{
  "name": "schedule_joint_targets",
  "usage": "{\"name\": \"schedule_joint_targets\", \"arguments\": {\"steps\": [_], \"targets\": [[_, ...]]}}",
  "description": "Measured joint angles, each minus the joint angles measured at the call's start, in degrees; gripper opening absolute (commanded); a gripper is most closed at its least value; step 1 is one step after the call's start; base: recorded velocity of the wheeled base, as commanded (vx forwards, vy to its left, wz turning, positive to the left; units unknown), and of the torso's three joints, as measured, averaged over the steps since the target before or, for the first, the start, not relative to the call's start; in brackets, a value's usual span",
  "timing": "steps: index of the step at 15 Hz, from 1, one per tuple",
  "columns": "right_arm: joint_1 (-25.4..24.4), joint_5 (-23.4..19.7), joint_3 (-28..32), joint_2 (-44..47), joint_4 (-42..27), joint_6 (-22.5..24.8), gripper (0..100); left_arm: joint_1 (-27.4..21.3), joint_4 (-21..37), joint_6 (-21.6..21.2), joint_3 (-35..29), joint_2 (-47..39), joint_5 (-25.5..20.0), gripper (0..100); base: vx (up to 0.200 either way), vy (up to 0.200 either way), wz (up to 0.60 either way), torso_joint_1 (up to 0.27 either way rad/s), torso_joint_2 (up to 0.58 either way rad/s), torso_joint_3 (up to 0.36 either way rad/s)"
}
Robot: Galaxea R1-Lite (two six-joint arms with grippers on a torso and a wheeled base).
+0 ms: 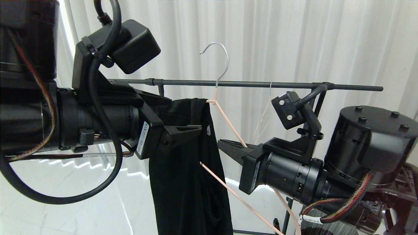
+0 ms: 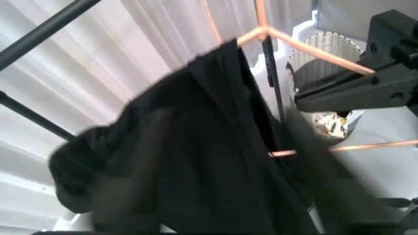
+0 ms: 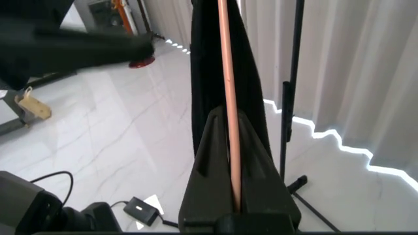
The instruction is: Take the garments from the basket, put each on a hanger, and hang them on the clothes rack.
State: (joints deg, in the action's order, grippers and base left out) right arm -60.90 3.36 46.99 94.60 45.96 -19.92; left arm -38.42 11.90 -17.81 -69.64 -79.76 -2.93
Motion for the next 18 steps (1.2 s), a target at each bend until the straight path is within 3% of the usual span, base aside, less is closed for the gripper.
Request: {"name": "schedule_joint_targets", "arguments": {"steps": [4, 7, 11, 13, 16, 18], "targets": [[0.5, 0.3, 0.0, -0.6, 0.0, 0.5, 0, 0.2, 0.0, 0.2, 0.2, 0.1, 0.0, 100, 0.000, 0.000, 0.00, 0.000, 0.00, 0.000], [2.8, 0.2, -2.2, -2.3, 0.0, 5.5, 0, 3.5, 0.0, 0.2, 0.9, 0.8, -0.7, 100, 0.000, 0.000, 0.00, 0.000, 0.00, 0.000], [5.8, -2.5, -8.5, -6.8, -0.2, 8.4, 0, 11.9, 0.0, -0.9, 4.5, 4.6, -9.4, 100, 0.000, 0.000, 0.00, 0.000, 0.00, 0.000], [6.0, -4.8, -12.2, -9.3, -0.3, 12.0, 0, 15.1, 0.0, -5.9, 7.6, 6.8, -10.9, 100, 0.000, 0.000, 0.00, 0.000, 0.00, 0.000], [5.0, -9.5, -17.9, -13.4, -0.3, 17.6, 0, 16.5, 0.0, -16.4, 14.1, 9.9, -21.7, 100, 0.000, 0.000, 0.00, 0.000, 0.00, 0.000], [3.1, -10.3, -20.7, -16.0, -0.3, 19.7, 0, 16.5, -0.1, -18.1, 16.5, 11.0, -25.3, 100, 0.000, 0.000, 0.00, 0.000, 0.00, 0.000]]}}
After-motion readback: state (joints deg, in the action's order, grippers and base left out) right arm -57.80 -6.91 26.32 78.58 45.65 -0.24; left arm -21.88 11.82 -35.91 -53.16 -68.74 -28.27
